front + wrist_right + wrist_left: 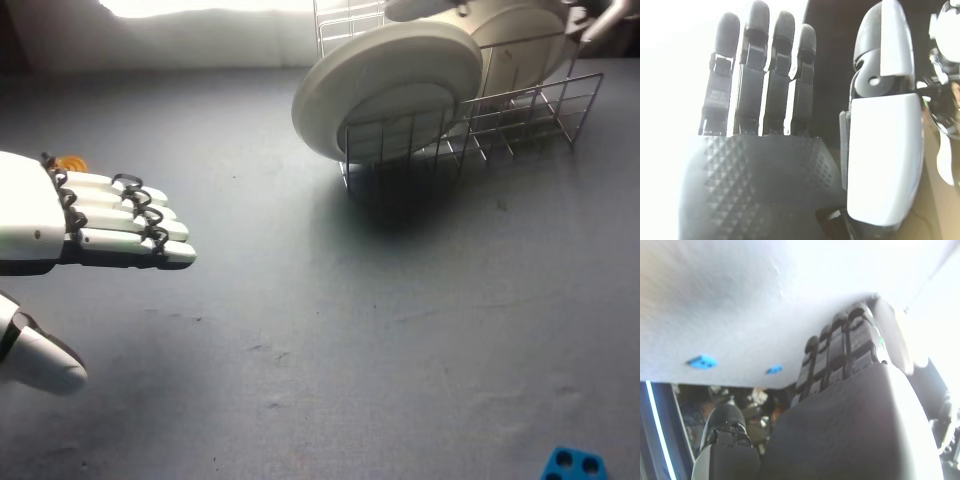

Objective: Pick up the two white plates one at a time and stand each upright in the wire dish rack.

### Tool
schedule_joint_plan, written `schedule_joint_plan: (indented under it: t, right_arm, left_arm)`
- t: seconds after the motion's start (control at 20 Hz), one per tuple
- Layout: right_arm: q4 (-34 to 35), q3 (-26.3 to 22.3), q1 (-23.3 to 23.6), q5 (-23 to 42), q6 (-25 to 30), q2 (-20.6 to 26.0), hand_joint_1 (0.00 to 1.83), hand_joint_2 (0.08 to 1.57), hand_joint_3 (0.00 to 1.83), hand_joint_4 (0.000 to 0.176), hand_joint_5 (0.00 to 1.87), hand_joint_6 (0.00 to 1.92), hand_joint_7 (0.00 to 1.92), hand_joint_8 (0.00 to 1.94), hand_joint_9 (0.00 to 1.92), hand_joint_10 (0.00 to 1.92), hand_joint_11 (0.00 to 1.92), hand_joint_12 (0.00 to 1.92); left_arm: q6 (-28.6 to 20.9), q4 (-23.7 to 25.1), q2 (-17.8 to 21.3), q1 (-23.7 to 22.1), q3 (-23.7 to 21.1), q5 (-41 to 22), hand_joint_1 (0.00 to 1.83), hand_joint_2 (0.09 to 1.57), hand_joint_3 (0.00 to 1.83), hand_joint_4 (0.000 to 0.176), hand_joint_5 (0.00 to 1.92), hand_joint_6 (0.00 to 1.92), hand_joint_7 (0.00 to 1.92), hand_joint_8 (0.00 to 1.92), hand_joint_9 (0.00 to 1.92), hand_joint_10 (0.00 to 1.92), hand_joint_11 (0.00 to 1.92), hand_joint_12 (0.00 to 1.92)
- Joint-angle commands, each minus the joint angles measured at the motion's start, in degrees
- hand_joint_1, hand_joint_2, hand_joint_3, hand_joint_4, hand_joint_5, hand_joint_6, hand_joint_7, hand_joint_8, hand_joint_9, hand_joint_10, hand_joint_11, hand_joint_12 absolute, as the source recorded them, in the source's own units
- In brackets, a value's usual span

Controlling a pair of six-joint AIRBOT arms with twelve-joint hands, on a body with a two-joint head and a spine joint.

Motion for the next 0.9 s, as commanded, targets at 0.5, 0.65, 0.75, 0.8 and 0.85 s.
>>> schedule_joint_plan:
  t: [0.5, 0.65, 0.75, 0.8, 0.85]
  right_arm:
    - [-10.1, -14.0, -4.8, 7.7, -0.1, 15.0, 1.11, 0.92, 0.00, 0.000, 0.78, 0.00, 0.85, 0.00, 0.85, 0.00, 0.32, 1.12]
    - [-10.1, -16.5, -5.6, 4.5, -0.7, 17.4, 1.10, 0.92, 0.00, 0.000, 0.79, 0.01, 0.85, 0.00, 0.84, 0.00, 0.31, 1.11]
    - [-10.1, -16.6, -6.3, 4.9, -0.7, 17.5, 1.11, 0.93, 0.00, 0.000, 0.79, 0.01, 0.86, 0.00, 0.85, 0.00, 0.32, 1.11]
    - [-10.1, -16.7, -6.7, 5.2, -0.7, 17.5, 1.10, 0.93, 0.00, 0.000, 0.79, 0.00, 0.85, 0.00, 0.85, 0.00, 0.34, 1.11]
    - [-10.1, -16.7, -7.1, 6.1, -0.7, 17.5, 1.11, 0.94, 0.00, 0.000, 0.80, 0.00, 0.86, 0.00, 0.85, 0.00, 0.35, 1.08]
  left_arm:
    - [1.5, 5.2, 3.7, -5.2, -7.3, -4.7, 0.00, 1.05, 0.00, 0.000, 0.00, 0.00, 0.00, 0.00, 0.00, 0.00, 0.00, 0.00]
    - [1.5, 6.5, 3.7, -5.2, -7.5, -4.5, 0.00, 1.06, 0.00, 0.000, 0.00, 0.00, 0.00, 0.00, 0.00, 0.00, 0.00, 0.00]
    - [1.5, 6.5, 3.7, -5.2, -7.8, -4.5, 0.00, 1.05, 0.00, 0.000, 0.00, 0.00, 0.00, 0.00, 0.00, 0.00, 0.00, 0.00]
    - [1.5, 6.5, 3.7, -5.2, -8.0, -4.5, 0.00, 1.06, 0.00, 0.000, 0.00, 0.00, 0.00, 0.00, 0.00, 0.00, 0.00, 0.00]
    - [1.5, 6.5, 3.9, -5.2, -8.4, -4.5, 0.00, 1.06, 0.00, 0.000, 0.00, 0.00, 0.00, 0.00, 0.00, 0.00, 0.00, 0.00]
